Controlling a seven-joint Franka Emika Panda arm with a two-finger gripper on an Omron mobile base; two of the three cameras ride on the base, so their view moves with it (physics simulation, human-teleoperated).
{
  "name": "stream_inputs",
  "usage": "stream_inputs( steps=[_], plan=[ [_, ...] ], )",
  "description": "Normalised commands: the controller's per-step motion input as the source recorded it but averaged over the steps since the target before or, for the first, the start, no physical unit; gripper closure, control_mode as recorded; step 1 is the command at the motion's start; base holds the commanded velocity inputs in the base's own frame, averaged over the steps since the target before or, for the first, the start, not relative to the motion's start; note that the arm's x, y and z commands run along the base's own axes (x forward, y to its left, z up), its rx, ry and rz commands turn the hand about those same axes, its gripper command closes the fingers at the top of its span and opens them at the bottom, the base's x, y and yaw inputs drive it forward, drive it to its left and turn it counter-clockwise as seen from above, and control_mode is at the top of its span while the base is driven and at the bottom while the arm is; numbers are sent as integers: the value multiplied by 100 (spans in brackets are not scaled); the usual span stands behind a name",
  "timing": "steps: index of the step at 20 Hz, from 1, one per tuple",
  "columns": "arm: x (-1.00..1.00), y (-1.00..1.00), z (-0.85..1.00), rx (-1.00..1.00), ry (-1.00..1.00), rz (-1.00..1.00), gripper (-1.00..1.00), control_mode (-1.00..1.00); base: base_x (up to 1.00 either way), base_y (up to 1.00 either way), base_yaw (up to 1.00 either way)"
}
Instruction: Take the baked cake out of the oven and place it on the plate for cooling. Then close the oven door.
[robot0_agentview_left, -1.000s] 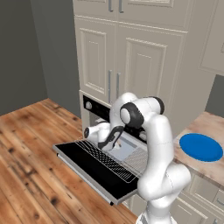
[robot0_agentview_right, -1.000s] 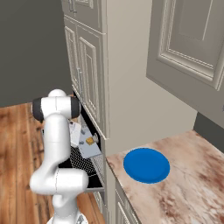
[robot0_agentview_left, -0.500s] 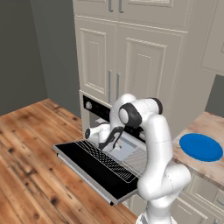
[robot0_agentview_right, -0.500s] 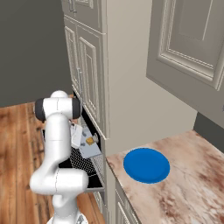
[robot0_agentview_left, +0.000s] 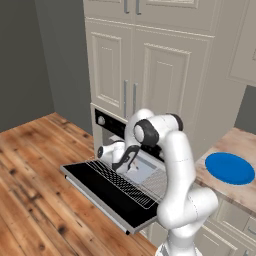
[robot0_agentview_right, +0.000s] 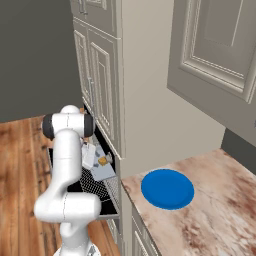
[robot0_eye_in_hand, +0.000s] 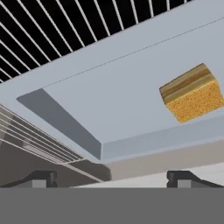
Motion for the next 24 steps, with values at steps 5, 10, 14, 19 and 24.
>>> stream_inputs(
  steps=[5,10,14,19,24],
  plan=[
    [14,0,-6,0,2,0,-100,-100,0,0,0],
    [14,0,-6,0,1,0,-100,-100,0,0,0],
    [15,0,-10,0,1,0,-100,-100,0,0,0],
    [16,0,-11,0,1,0,-100,-100,0,0,0],
    [10,0,-9,0,0,0,-100,-100,0,0,0]
  ],
)
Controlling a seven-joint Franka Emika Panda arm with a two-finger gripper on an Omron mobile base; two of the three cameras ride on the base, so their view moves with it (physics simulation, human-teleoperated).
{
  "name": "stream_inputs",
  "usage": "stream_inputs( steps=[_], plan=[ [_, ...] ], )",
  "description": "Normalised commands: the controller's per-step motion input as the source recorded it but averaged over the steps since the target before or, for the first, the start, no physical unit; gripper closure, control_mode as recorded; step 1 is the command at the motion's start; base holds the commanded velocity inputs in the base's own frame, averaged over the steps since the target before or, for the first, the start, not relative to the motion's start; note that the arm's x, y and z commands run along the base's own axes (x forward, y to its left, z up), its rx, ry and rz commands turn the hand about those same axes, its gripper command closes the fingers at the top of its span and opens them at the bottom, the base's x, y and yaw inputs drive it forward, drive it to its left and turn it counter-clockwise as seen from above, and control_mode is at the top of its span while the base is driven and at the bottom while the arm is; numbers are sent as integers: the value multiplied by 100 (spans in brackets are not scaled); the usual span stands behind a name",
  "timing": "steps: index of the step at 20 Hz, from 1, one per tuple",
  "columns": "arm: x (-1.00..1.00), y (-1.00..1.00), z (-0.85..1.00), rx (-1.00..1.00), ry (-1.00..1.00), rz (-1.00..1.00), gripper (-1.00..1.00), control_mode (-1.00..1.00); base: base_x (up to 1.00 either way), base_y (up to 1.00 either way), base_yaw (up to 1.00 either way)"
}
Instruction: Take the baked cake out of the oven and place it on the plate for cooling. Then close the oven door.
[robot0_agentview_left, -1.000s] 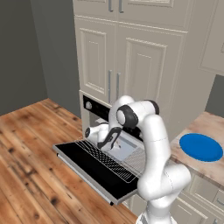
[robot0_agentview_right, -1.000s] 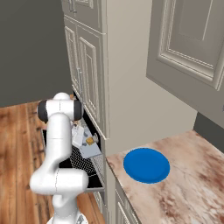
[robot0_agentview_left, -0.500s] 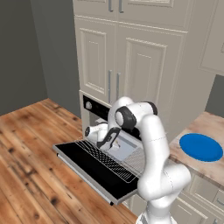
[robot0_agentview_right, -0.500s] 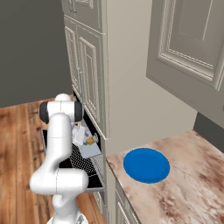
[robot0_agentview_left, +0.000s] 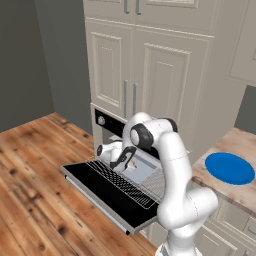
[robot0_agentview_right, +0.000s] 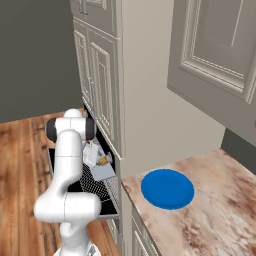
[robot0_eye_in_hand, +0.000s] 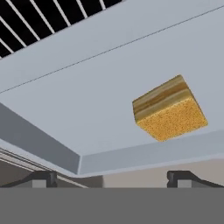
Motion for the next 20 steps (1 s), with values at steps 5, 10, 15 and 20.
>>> stream_inputs(
  steps=[5,10,15,20],
  plan=[
    [2,1,-6,0,0,0,-100,-100,0,0,0],
    [4,3,-8,0,1,0,-100,-100,0,0,0],
    [7,1,-6,0,0,0,-100,-100,0,0,0],
    [10,3,-6,0,0,0,-100,-100,0,0,0]
  ],
)
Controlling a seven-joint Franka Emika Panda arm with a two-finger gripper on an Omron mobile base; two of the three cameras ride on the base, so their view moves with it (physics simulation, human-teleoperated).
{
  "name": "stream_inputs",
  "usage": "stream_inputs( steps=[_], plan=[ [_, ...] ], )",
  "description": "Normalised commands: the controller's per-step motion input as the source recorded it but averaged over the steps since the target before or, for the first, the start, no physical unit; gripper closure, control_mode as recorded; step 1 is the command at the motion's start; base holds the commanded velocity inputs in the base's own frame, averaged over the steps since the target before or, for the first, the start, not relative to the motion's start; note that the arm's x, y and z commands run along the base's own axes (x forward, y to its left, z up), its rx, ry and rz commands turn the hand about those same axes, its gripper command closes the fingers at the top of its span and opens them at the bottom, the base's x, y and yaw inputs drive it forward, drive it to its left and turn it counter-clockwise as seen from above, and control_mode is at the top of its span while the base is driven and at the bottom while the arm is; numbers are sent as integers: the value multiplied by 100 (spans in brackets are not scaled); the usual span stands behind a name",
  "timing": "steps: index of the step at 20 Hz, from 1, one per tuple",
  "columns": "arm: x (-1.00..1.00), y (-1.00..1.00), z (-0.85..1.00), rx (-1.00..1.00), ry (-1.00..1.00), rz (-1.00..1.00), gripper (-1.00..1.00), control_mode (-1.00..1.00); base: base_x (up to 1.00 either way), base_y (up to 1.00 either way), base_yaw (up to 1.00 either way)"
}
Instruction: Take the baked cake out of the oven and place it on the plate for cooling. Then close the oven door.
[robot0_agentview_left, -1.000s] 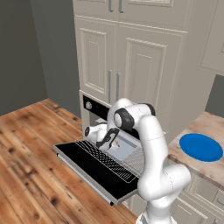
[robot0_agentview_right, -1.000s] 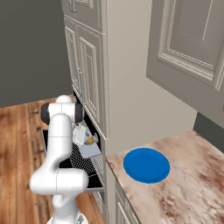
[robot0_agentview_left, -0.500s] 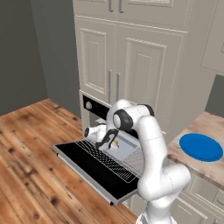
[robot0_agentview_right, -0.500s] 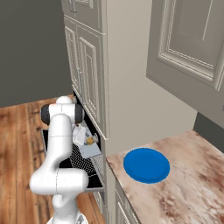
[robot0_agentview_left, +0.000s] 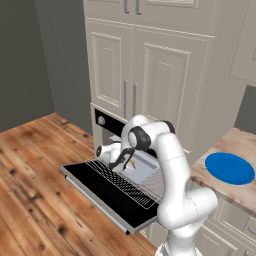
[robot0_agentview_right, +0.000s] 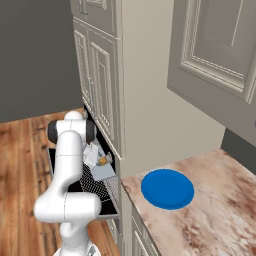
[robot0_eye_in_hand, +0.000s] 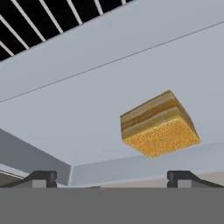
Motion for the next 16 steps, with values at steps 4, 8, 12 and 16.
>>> stream_inputs(
  steps=[4,8,12,16],
  plan=[
    [13,6,-5,0,0,1,-100,-100,0,0,0],
    [11,8,-3,0,0,2,-100,-100,0,0,0],
    [14,8,-3,0,0,3,-100,-100,0,0,0],
    [16,7,-4,0,0,3,-100,-100,0,0,0]
  ],
)
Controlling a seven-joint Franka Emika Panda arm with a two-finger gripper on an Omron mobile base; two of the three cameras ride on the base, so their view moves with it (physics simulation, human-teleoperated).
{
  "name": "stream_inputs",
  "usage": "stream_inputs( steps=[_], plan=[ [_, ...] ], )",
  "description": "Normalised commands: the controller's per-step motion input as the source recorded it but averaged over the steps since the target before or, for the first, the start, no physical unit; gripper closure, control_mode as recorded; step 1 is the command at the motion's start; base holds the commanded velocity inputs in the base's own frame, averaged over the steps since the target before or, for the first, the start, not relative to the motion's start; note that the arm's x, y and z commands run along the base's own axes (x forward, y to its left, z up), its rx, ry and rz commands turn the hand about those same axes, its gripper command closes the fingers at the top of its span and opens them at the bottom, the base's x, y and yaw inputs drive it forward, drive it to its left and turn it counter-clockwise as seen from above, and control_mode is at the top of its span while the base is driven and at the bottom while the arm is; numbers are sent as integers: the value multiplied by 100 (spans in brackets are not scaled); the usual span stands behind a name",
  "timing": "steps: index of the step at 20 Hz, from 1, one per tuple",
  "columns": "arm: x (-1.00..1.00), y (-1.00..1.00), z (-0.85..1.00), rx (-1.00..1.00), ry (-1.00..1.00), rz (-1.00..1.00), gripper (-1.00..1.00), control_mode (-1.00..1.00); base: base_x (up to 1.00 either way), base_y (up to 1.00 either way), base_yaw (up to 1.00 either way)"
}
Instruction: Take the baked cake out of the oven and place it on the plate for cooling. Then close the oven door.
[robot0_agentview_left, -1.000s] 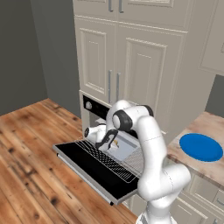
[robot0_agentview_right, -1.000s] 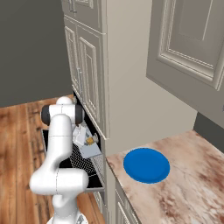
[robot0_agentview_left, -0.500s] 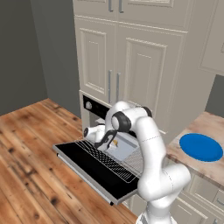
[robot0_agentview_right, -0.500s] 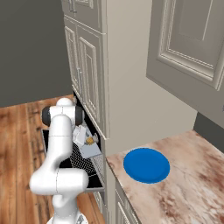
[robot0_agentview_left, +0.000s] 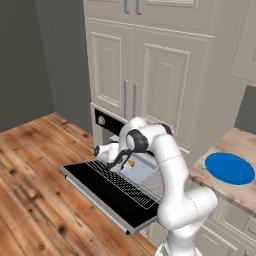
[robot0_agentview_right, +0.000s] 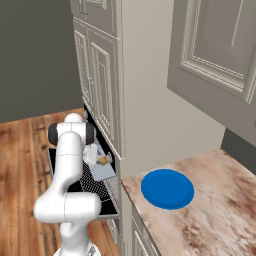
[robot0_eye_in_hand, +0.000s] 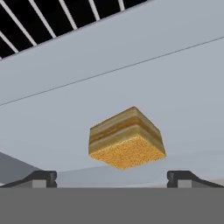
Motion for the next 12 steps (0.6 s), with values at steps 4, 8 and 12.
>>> stream_inputs(
  steps=[4,8,12],
  plan=[
    [6,1,-5,0,0,3,-100,-100,0,0,0],
    [0,0,-8,0,4,2,-100,-100,0,0,0],
    [0,0,-10,0,5,1,-100,-100,0,0,0]
  ],
)
